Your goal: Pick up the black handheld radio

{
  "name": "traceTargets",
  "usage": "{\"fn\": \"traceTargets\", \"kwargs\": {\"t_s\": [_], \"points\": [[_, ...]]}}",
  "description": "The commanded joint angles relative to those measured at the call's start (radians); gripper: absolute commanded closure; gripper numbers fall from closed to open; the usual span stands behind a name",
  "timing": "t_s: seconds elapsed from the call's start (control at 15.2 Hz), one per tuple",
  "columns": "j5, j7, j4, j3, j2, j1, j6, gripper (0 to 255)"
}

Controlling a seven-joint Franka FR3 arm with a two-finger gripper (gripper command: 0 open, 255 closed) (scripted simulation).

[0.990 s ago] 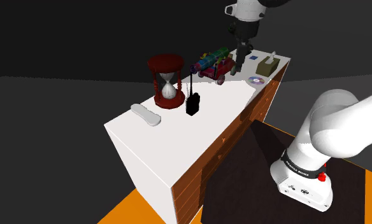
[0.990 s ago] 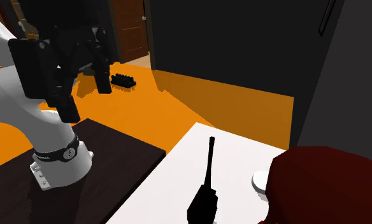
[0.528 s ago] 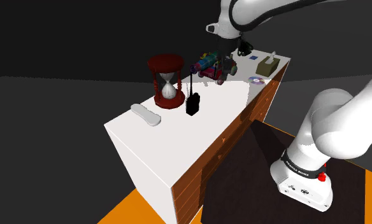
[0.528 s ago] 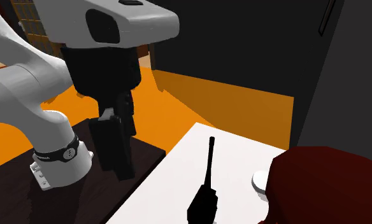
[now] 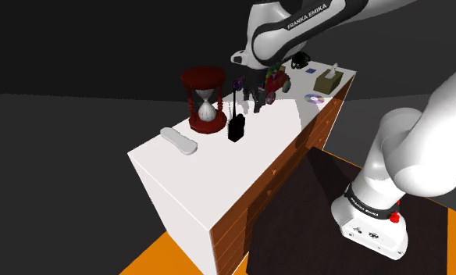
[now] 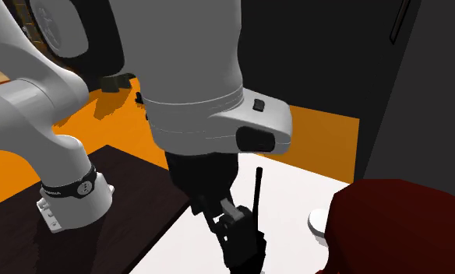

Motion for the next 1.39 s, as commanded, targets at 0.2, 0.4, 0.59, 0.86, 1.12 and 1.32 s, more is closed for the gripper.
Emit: {"fn": "traceTargets", "kwargs": {"t_s": [0.2, 0.4, 0.59, 0.86, 1.12, 1.32], "points": [[0.086, -0.209, 0.059, -0.017, 0.155, 0.049, 0.093, 0], [0.101, -0.22, 0.043, -0.018, 0.181, 0.049, 0.134, 0], [0.117, -0.233, 0.028, -0.018, 0.209, 0.05, 0.174, 0], [0.128, -0.242, 0.022, -0.018, 0.226, 0.05, 0.196, 255], [0.127, -0.241, 0.022, -0.018, 0.226, 0.05, 0.196, 255], [0.127, -0.241, 0.021, -0.018, 0.224, 0.05, 0.195, 255]]}}
